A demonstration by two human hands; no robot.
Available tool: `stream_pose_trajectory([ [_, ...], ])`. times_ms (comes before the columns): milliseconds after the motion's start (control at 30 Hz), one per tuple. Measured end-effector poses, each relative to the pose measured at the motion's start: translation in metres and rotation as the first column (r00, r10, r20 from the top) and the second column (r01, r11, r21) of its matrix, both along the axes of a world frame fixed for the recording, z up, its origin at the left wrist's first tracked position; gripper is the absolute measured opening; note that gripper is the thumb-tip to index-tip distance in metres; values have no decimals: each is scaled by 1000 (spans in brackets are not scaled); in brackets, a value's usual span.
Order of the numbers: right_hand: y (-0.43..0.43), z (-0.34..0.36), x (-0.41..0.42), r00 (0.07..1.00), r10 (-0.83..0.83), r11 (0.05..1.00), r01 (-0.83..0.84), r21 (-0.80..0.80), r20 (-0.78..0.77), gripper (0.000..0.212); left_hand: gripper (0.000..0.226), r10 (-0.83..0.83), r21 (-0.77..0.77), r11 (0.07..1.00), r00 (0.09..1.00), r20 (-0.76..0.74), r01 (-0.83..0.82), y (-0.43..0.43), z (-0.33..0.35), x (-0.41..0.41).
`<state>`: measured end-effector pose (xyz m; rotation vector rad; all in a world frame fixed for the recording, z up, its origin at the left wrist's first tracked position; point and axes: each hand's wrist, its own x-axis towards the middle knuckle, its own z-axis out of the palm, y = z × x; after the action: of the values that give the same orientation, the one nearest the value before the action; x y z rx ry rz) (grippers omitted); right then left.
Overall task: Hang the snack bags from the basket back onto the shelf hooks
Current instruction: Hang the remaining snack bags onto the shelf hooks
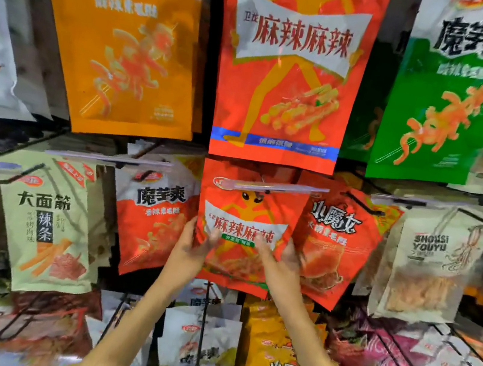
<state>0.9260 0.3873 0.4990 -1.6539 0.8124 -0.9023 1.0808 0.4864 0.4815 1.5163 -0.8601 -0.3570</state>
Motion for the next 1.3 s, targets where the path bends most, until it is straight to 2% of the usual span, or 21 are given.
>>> stream_pose_trajectory([
  [133, -6, -13, 3, 999, 7, 1000, -7, 3, 35, 103, 58, 24, 21, 999, 1000, -1, -24, -7, -13, -6],
  [233, -10, -15, 3, 999, -2, 999, 4, -33, 35, 101, 62, 47, 40, 998, 999, 10, -47, -6, -14, -12],
  [400, -18, -15, 5, 993, -106, 991, 101, -84, -55, 99, 49, 139, 30, 990, 989, 42, -140, -4, -5, -20],
  [467, -20, -11, 5, 986, -159, 980, 153, -131, -41, 100, 57, 145, 40, 988, 989, 36, -146, -6, -5, -21],
  [600, -21, -6, 12, 987, -135, 984, 123, -131, -86, 91, 94, 171, 95, 981, 985, -13, -169, -10, -3, -23],
  [767, -22, -1, 13, 979, -75, 993, 56, -102, -191, 95, 98, 159, 83, 984, 987, -1, -158, -10, 1, -19],
  [967, -23, 1, 9, 964, -80, 992, 53, -111, -254, 97, 78, 134, 83, 988, 991, 5, -134, -6, 4, -21],
  [1067, -21, 2, 6, 958, -70, 992, 37, -120, -277, 97, 79, 118, 92, 989, 993, 0, -117, -3, 4, -21],
  [1133, -20, 2, 3, 958, -62, 993, 30, -118, -281, 96, 65, 112, 99, 989, 994, 10, -112, -1, 4, -22],
  [1300, -19, 3, -4, 973, -35, 997, 19, -71, -230, 90, 51, 110, 160, 980, 992, 69, -120, 8, 10, -25],
])
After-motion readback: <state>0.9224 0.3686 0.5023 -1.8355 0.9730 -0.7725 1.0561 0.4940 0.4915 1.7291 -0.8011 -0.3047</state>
